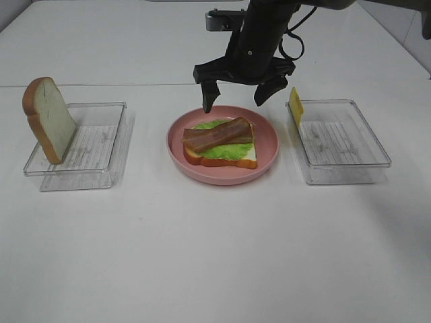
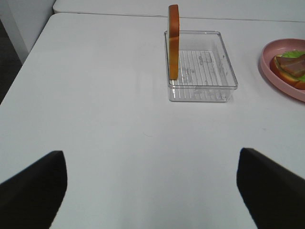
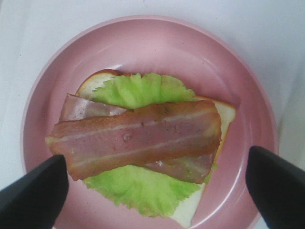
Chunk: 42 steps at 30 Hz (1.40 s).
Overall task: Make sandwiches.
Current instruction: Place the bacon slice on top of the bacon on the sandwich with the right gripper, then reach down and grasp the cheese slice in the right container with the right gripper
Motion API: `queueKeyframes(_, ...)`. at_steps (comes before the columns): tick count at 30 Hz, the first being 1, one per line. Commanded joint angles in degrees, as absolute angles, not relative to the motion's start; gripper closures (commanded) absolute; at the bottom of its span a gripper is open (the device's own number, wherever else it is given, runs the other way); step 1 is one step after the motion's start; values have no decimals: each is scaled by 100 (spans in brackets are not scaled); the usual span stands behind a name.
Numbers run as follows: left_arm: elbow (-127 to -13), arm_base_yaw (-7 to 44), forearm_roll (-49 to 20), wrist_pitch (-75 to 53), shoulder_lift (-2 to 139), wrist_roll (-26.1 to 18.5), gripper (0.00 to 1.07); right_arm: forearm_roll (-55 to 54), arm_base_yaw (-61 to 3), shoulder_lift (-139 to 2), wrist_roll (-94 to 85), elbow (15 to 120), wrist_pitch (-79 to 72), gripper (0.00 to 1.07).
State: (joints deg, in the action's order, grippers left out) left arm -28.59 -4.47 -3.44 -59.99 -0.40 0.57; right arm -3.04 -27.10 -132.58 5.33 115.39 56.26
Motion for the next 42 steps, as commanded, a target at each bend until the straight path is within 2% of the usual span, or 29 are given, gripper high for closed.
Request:
queueKeyframes(1,-2859,-470,-361,-5919,-132,46,18,-246,-2699,-13161,670,11706,5884,8)
queueKeyframes(11,-2859,-470,-361,-5919,-132,46,18,-178,-2630,-13161,1283,12496,6291,9)
queueKeyframes(14,-2859,-470,-361,-5919,-132,46,18,-103,-2481,-13161,1409,12777,6532,9)
queueKeyframes(16,-2859,-470,-361,-5919,-132,46,18,-86,-2149,-13161,1450,12926,6904,9)
queueKeyframes(22,-2859,-470,-361,-5919,-132,46,18,-80,-1627,-13161,1455,12926,7202,9)
queueKeyframes(28,-2859,-470,-361,-5919,-132,46,18,-126,-1369,-13253,1547,12926,7208,9)
queueKeyframes(42,-2859,-470,-361,-5919,-132,46,18,-160,-1352,-13831,1541,12926,7334,9)
